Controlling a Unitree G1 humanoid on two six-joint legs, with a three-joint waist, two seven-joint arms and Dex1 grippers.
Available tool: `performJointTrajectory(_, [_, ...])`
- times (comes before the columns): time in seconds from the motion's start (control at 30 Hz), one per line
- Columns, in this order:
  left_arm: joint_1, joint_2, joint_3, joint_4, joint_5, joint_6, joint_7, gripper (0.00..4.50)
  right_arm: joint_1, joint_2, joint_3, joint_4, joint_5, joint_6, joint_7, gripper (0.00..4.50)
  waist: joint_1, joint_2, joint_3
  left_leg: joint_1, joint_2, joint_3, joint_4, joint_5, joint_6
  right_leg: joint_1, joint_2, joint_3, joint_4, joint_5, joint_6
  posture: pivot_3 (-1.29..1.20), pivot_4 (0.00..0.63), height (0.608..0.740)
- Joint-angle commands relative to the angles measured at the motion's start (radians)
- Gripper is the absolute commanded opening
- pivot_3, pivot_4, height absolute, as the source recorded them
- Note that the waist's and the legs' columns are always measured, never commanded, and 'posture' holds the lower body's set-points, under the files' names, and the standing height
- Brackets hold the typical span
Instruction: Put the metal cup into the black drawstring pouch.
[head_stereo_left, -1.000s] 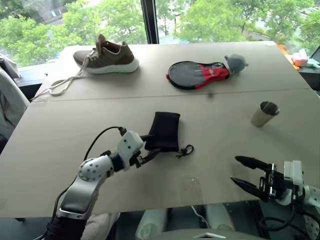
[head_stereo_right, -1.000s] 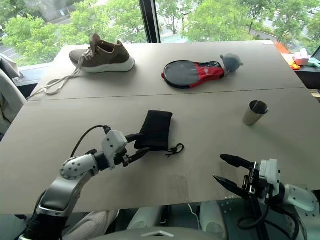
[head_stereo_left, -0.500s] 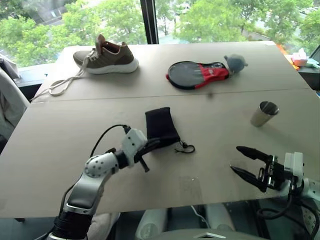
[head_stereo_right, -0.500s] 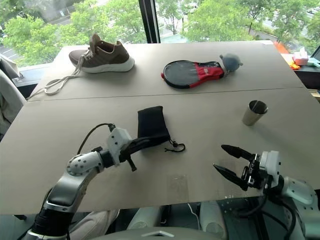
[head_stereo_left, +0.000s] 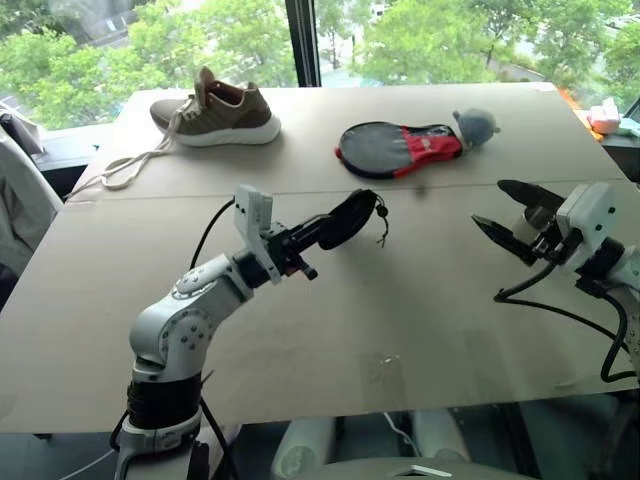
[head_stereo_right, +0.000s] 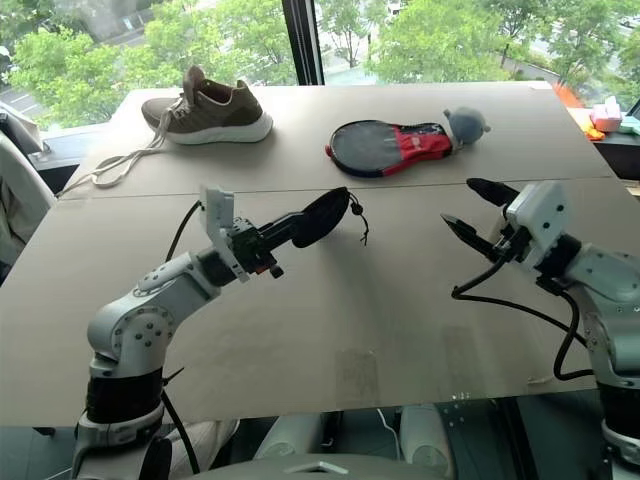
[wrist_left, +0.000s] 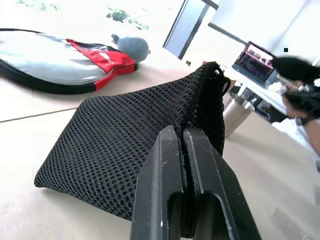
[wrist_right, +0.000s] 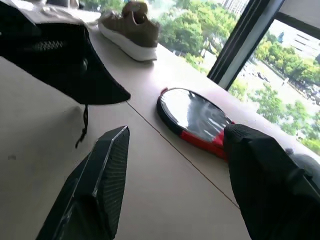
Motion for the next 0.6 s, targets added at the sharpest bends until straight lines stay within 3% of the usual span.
performJointTrajectory(0.03, [-0.026, 0.005, 0.009, -0.037, -0.032, 0.021, 0.027, 0.05, -0.028, -0.127, -0.028, 0.028, -0.028, 0.154, 0.024, 3.06, -0.001, 0.0, 0.0, 0.0, 0.0, 0.001, 0.0, 0.0, 0.0, 0.0, 0.0, 0.001, 0.0, 0.0, 0.0, 0.0, 0.15, 0.736])
performJointTrajectory(0.23, [-0.028, 0.006, -0.012, -0.039, -0.022, 0.023, 0.05, 0.05, -0.054, -0.246, 0.006, 0.08, -0.007, 0.305, 0.122, 3.06, -0.004, 0.0, 0.0, 0.0, 0.002, 0.001, 0.0, 0.0, 0.001, 0.0, 0.001, 0.001, 0.0, 0.0, 0.0, 0.0, 0.15, 0.736])
performJointTrajectory(0.6, [-0.006, -0.002, -0.041, -0.048, 0.025, -0.022, 0.062, 0.05, -0.267, -0.228, 0.251, 0.384, -0.238, 0.101, 0.186, 3.06, -0.004, -0.002, 0.001, 0.0, 0.002, 0.003, 0.0, 0.001, -0.001, 0.0, 0.001, 0.002, -0.001, 0.0, 0.0, 0.0, 0.15, 0.736])
